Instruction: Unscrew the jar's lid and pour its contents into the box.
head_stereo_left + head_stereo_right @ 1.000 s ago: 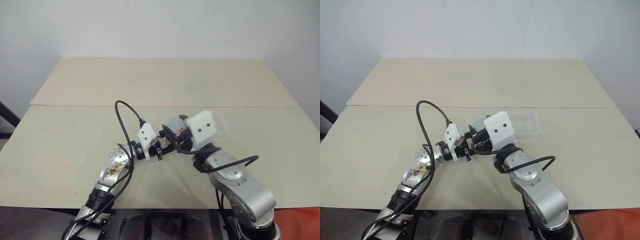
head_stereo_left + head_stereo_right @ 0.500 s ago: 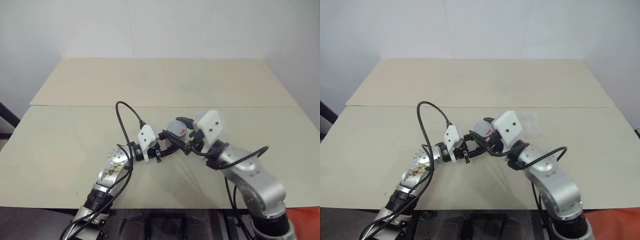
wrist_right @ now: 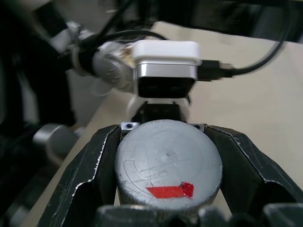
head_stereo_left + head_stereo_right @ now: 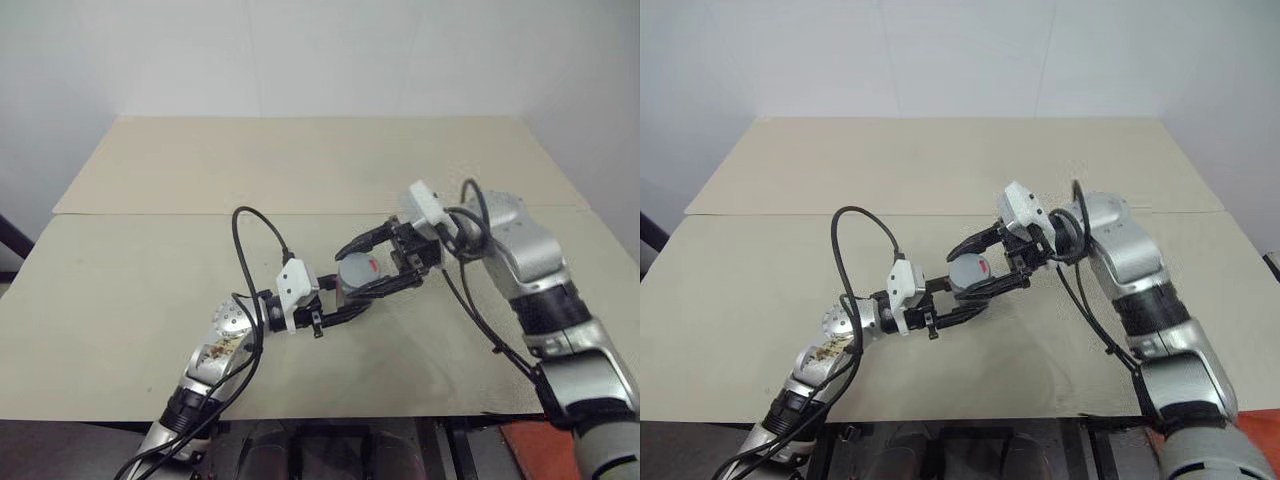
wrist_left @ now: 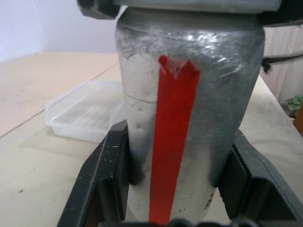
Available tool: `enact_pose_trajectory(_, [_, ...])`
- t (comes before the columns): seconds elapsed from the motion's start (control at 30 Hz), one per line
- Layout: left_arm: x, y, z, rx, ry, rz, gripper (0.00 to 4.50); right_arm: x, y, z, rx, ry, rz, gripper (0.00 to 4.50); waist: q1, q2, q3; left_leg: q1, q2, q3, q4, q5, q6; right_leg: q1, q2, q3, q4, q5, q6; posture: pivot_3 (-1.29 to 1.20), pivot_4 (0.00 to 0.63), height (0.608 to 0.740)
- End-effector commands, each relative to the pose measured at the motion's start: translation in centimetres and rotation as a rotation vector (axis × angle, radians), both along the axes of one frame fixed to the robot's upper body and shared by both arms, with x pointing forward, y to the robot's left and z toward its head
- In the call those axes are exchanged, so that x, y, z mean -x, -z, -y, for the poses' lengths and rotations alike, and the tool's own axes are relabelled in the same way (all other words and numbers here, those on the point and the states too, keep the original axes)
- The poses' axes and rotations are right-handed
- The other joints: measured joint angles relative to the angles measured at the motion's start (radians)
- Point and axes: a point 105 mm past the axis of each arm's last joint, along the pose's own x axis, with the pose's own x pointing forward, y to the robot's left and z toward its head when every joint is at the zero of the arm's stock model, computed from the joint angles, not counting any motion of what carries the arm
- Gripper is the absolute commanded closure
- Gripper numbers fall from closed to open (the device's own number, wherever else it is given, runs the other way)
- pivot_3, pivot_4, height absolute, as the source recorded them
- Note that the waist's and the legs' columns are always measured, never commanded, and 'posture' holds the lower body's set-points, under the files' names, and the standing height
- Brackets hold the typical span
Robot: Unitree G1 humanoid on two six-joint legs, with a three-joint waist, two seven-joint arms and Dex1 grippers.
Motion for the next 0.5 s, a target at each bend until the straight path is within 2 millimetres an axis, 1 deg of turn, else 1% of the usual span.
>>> enact_pose_trajectory(0.03, [0.3,-1.8,0.2,0.034,-0.002,0.069,2.38,0.2,1.0,-0.3,0.044,-0.110,-0.023,1.72,-0.001,0.000,0.000,0.000,0.000,0.000,0.000,0.000,0.000,0.000,0.000,0.000,0.000,0.000,0.000,0.00,0.150,0.740])
enact_pose_trajectory(0.23, [0.3,-1.7,0.2,0.031,-0.007,0.066,2.38,-0.4,0.9,-0.1,0.033,-0.119,0.002,1.72,0.002,0.000,0.000,0.000,0.000,0.000,0.000,0.000,-0.001,0.000,-0.001,-0.001,0.000,0.000,0.000,0.00,0.150,0.740])
enact_pose_trajectory(0.3, [0.2,-1.6,0.1,0.031,-0.012,0.061,2.38,-0.6,0.7,0.2,0.027,-0.105,0.002,0.99,0.003,0.000,0.000,-0.001,0.000,0.000,0.000,0.000,-0.001,0.000,-0.001,-0.001,0.000,0.000,0.000,0.00,0.150,0.740])
enact_pose_trajectory(0.37, [0.1,-1.5,0.1,0.029,-0.015,0.058,2.38,-0.7,0.4,0.8,0.012,-0.085,-0.001,0.48,0.005,0.000,0.000,-0.001,0.000,0.000,0.000,0.000,-0.001,0.000,-0.001,-0.001,0.000,0.000,0.000,0.00,0.150,0.740])
enact_pose_trajectory(0.4, [0.0,-1.4,0.0,0.028,-0.015,0.057,2.38,-0.6,0.0,1.2,-0.009,-0.073,0.000,0.10,0.006,0.000,0.000,-0.001,0.000,0.000,0.000,0.000,-0.001,0.000,-0.001,-0.001,0.000,0.000,0.000,0.00,0.150,0.740])
enact_pose_trajectory(0.5, [-0.1,-1.2,-0.1,0.024,-0.019,0.053,2.38,-0.4,-1.2,2.6,-0.081,-0.041,0.047,0.04,0.014,0.000,0.000,-0.001,0.001,0.000,0.001,0.000,-0.001,0.000,-0.001,-0.001,0.000,0.000,0.000,0.00,0.150,0.740])
